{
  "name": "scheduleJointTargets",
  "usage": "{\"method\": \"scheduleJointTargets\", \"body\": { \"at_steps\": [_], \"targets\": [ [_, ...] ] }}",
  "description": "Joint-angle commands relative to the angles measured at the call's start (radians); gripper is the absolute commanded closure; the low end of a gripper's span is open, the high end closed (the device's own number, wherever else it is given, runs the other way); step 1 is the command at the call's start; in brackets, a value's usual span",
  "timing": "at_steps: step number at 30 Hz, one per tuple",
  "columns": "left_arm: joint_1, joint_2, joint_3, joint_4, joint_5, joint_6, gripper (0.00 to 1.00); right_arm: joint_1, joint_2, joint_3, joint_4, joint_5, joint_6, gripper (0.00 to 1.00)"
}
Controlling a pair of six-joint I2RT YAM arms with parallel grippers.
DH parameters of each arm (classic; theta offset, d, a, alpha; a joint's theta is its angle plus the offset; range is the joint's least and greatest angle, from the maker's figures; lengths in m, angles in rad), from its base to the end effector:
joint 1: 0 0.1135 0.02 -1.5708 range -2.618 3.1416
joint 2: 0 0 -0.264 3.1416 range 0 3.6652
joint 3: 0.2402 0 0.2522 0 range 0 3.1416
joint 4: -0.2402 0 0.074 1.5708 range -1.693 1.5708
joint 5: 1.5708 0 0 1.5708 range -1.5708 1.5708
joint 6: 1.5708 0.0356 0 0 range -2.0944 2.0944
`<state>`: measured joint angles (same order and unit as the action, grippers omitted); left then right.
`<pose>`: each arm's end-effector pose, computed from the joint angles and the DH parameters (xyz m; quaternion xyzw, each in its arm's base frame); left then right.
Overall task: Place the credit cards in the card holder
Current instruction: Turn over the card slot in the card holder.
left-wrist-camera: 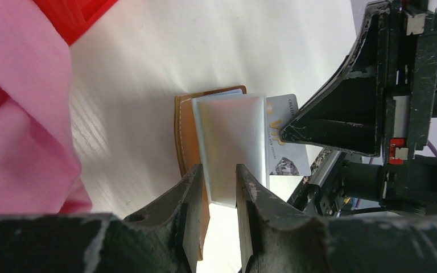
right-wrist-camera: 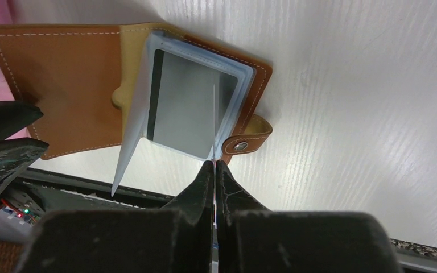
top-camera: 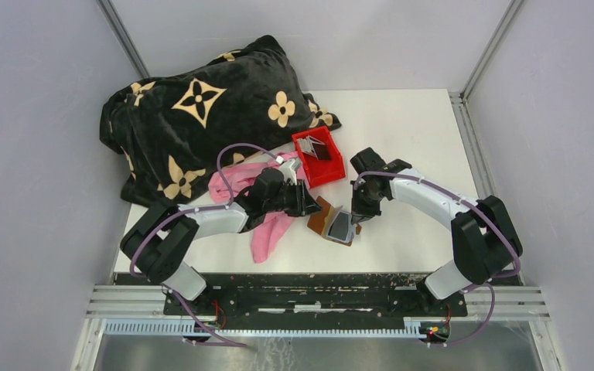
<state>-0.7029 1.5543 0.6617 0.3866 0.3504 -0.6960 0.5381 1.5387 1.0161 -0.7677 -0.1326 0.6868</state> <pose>0.2286 -0.2097 0.1723 0.0914 0.8481 -0.4367 0.2858 0.2414 0.1496 0.2021 0.0642 0.9860 0.1339 0.0764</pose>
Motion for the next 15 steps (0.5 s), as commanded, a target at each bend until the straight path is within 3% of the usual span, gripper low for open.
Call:
{"method": "scheduleJointTargets", "body": {
  "at_steps": [1, 15],
  "targets": [
    [-0.009, 0.022, 0.048, -0.013, 0.020, 0.074, 0.66, 0.007, -0.005, 0.018, -0.001, 0.061, -0.003, 0.99],
    [-0.013, 0.067, 0.055, -0.043, 0.022, 0.095, 0.68, -0.002, -0.003, -0.006, 0.032, 0.063, 0.023, 0.99]
  ]
}}
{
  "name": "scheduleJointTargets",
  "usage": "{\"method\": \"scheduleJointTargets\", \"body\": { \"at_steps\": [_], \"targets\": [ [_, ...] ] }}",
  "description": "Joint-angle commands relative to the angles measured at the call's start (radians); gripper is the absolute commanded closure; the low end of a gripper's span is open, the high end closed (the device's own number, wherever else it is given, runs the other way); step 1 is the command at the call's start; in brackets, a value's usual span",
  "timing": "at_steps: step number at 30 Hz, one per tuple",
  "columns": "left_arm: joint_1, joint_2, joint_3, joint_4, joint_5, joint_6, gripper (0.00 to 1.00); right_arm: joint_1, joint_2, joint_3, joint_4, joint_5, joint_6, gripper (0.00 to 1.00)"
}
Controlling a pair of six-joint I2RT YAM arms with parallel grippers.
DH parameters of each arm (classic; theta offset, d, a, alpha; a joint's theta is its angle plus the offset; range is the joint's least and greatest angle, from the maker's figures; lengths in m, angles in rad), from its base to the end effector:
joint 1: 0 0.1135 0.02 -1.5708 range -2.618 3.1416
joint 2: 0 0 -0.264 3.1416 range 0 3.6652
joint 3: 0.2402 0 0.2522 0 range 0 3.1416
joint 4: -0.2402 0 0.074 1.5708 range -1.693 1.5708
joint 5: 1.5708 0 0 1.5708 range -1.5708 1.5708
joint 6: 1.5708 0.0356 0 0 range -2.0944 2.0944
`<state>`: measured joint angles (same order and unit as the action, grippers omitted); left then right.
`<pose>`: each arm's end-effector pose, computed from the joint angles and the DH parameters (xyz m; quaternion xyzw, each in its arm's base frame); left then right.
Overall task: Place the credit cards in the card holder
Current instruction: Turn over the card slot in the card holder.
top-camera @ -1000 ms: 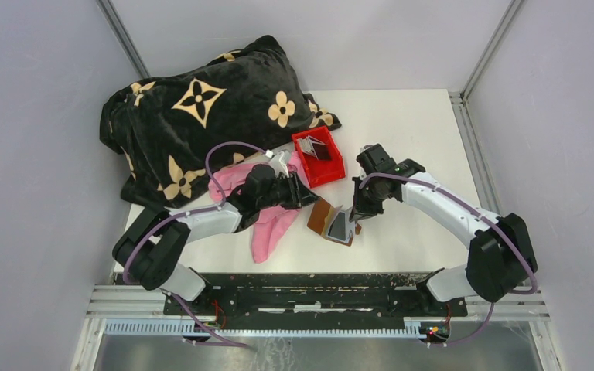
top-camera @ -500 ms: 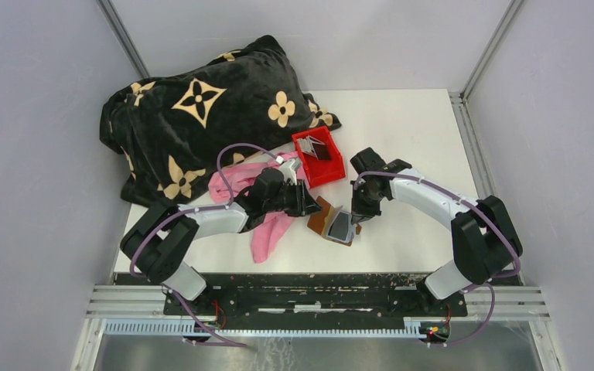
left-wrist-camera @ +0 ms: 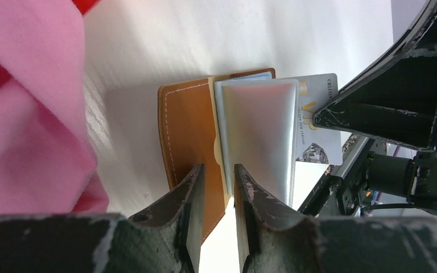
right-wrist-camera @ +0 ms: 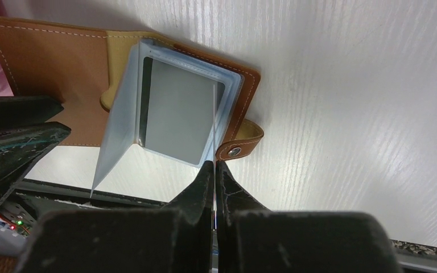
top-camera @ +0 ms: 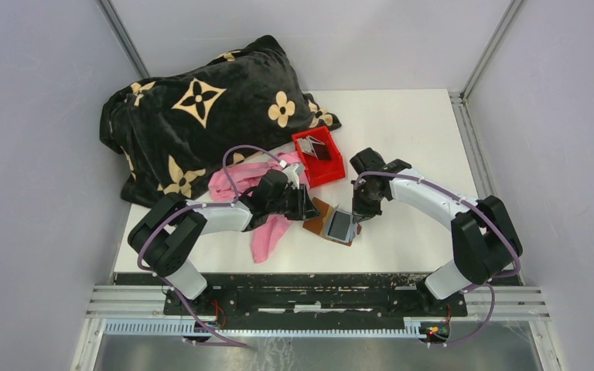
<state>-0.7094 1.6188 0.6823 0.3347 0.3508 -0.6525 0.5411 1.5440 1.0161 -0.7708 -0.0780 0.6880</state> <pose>0.2308 -0.2143 0.1546 0.1060 0.8687 -0.4087 0.2591 0.2422 0.1488 0.2004 0.0674 0.9877 0.1097 0.0885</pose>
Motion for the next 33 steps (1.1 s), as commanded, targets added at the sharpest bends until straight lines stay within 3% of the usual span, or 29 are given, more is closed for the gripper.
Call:
{"method": "scheduleJointTargets", "body": {
  "at_steps": [1, 8, 33],
  "targets": [
    [-0.007, 0.003, 0.033, 0.006, 0.021, 0.054, 0.68, -0.009, -0.010, -0.013, 0.045, -0.001, 0.029, 0.99],
    [-0.007, 0.000, 0.019, -0.006, 0.019, 0.061, 0.69, -0.029, -0.015, -0.060, 0.108, -0.055, 0.073, 0.99],
    [-0.018, -0.014, -0.032, -0.060, 0.007, 0.076, 0.71, -0.070, -0.157, -0.247, 0.232, -0.026, 0.198, 0.99]
  ]
}}
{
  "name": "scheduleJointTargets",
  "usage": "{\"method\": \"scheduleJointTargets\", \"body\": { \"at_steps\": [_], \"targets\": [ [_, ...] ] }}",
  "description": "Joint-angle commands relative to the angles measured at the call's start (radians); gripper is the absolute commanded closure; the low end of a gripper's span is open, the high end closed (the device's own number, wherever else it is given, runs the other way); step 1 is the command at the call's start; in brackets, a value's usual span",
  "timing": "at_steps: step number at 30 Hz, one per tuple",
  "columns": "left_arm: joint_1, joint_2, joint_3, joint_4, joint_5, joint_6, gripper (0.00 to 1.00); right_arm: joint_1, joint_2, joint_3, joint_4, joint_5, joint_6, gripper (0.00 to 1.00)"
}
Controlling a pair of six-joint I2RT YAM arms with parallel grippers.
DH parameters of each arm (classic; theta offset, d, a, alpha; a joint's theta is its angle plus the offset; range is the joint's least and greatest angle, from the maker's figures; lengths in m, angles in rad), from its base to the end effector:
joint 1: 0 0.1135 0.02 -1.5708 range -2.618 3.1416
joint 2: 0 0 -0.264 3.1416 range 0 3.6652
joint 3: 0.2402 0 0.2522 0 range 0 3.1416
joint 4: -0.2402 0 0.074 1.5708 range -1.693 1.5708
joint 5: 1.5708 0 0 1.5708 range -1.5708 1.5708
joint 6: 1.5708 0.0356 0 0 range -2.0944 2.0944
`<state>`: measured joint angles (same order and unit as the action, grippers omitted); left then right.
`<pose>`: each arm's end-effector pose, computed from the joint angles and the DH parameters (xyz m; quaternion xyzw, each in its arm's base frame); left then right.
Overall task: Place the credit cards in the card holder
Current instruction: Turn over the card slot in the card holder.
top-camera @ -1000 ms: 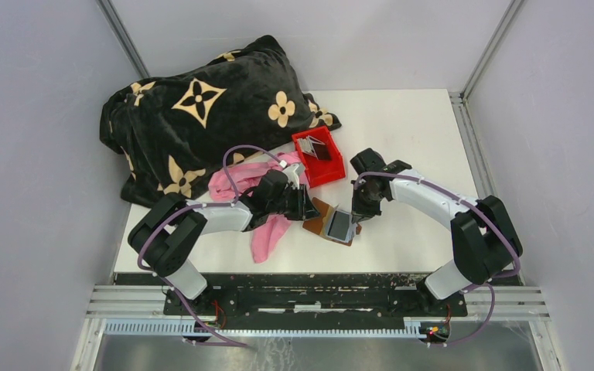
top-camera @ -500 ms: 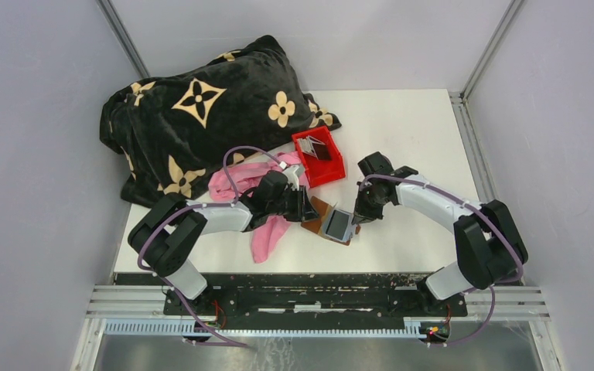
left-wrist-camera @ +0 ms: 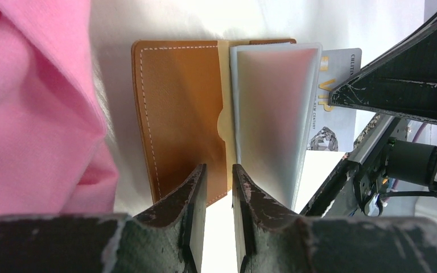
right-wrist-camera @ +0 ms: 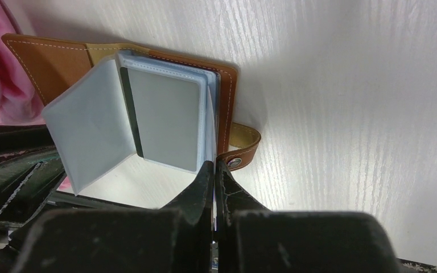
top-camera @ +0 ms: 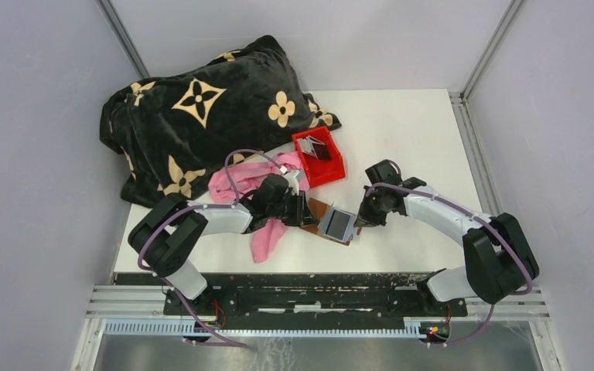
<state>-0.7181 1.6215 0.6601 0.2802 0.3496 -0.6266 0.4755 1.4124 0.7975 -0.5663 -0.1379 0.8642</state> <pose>0.2226 -0.2107 0.1430 0.1154 0.8846 -0.3867 0.2337 0.2241 0.1209 0.1808 0.1759 0.9629 0.1729 0.1094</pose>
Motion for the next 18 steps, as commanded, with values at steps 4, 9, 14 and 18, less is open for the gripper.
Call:
{"method": "scheduleJointTargets", "body": {
  "at_steps": [4, 9, 14, 18],
  "targets": [
    [-0.010, -0.021, -0.011, -0.020, 0.006, 0.056, 0.71, -0.006, -0.042, -0.054, 0.047, 0.037, 0.031, 0.99],
    [-0.014, -0.018, -0.005, -0.038, 0.006, 0.064, 0.71, -0.007, -0.022, -0.080, 0.098, 0.009, 0.036, 0.99],
    [-0.017, -0.011, -0.004, -0.062, 0.009, 0.073, 0.72, -0.007, -0.025, -0.120, 0.231, -0.043, 0.051, 0.99],
    [-0.017, -0.006, -0.001, -0.082, 0.009, 0.082, 0.72, -0.006, -0.029, -0.098, 0.289, -0.071, 0.044, 0.99]
  ]
}}
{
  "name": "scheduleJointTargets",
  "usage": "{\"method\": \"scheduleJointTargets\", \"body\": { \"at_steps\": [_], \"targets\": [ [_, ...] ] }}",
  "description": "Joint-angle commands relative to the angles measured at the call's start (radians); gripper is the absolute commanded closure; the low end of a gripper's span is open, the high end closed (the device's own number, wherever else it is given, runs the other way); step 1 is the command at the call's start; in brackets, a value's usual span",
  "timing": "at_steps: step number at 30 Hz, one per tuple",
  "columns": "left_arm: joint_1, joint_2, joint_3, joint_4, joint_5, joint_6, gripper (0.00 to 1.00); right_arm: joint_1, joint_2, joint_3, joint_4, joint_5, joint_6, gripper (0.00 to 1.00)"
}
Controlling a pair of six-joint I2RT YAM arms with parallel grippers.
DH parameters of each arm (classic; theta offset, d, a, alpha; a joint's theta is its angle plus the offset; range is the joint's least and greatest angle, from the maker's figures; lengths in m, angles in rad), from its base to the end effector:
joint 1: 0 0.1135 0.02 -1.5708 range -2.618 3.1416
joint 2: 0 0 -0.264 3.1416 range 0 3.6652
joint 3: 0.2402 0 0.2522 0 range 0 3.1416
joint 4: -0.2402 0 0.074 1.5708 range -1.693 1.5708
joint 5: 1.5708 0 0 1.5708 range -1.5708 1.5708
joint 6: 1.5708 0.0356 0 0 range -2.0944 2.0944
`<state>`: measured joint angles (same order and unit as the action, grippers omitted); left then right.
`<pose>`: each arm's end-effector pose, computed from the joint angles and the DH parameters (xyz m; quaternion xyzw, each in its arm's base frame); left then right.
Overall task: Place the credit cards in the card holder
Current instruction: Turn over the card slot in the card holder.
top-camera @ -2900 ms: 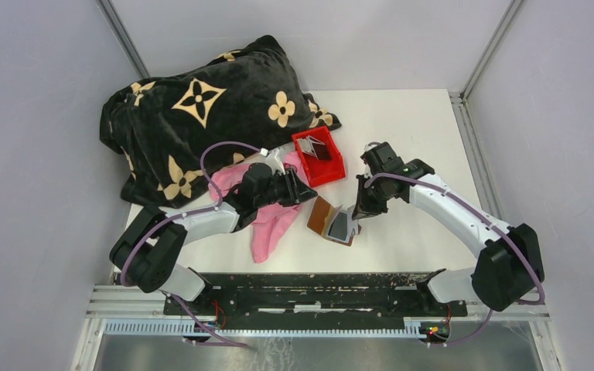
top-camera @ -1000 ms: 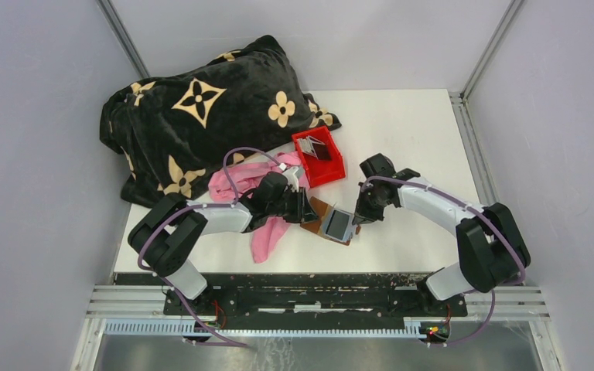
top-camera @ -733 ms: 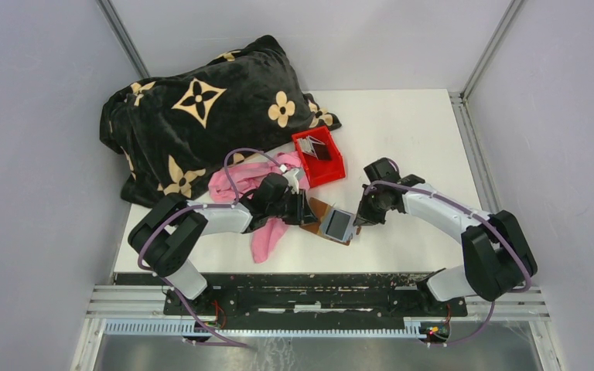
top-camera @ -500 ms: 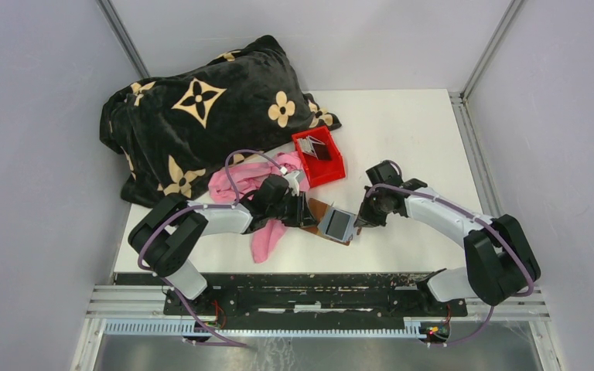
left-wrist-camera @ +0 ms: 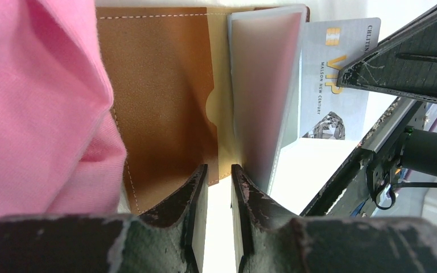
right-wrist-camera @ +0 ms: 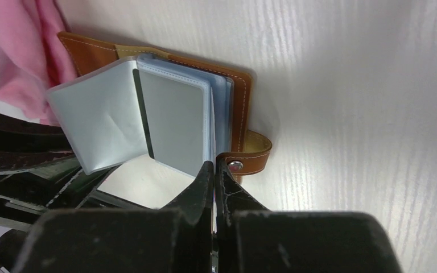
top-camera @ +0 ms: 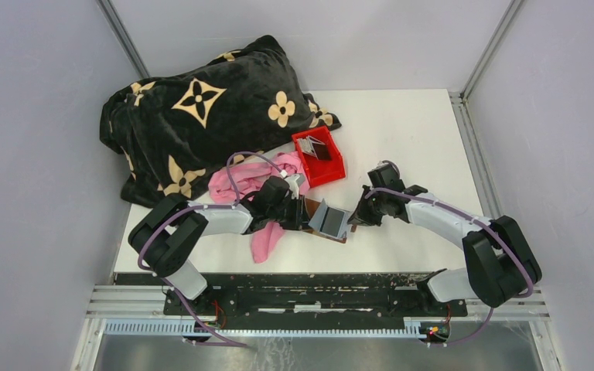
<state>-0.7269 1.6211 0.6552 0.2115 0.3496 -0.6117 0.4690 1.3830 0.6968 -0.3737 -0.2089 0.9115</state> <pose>0.2162 -0.2086 0.1362 0.1210 0.8984 -0.3677 0.2075 0.2210 0.1202 0.1691 0.1855 0.9446 0.2378 0.1295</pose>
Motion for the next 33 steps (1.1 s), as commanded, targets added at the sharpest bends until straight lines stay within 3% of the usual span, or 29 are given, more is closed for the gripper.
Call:
{"method": "scheduleJointTargets", "body": {
  "at_steps": [1, 16, 33],
  "targets": [
    [-0.008, -0.004, 0.007, -0.018, 0.009, 0.067, 0.72, 0.000, -0.002, 0.016, 0.101, -0.005, -0.007, 0.99],
    [-0.033, -0.007, 0.038, -0.094, -0.047, 0.074, 0.74, 0.001, 0.049, 0.161, 0.107, -0.078, -0.074, 0.99],
    [-0.073, -0.017, 0.007, -0.037, -0.096, 0.029, 0.75, 0.035, 0.119, 0.312, 0.022, -0.112, -0.148, 0.99]
  ]
}}
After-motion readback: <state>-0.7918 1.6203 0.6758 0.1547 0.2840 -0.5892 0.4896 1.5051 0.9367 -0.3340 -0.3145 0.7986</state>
